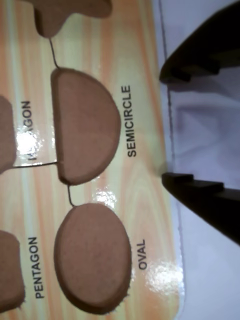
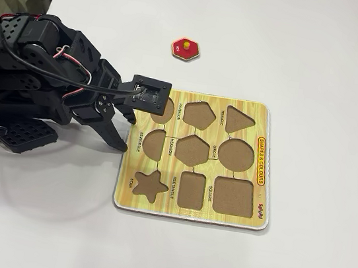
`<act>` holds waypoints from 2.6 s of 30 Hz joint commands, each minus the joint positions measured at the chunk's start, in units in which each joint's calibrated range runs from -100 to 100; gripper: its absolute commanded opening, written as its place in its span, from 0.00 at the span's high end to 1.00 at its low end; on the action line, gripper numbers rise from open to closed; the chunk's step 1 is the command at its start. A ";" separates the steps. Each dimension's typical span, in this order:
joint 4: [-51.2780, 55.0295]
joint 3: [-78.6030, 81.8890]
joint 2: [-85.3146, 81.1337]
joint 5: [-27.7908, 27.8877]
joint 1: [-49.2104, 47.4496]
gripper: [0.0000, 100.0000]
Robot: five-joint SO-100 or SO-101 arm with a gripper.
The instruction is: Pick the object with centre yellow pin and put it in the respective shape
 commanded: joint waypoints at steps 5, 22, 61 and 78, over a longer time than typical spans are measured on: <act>1.07 0.27 0.55 0.20 0.52 0.79; 1.07 0.27 0.55 0.20 0.52 0.79; 1.16 0.27 0.30 0.20 0.71 0.79; -2.65 -8.27 18.13 -0.32 -0.26 0.79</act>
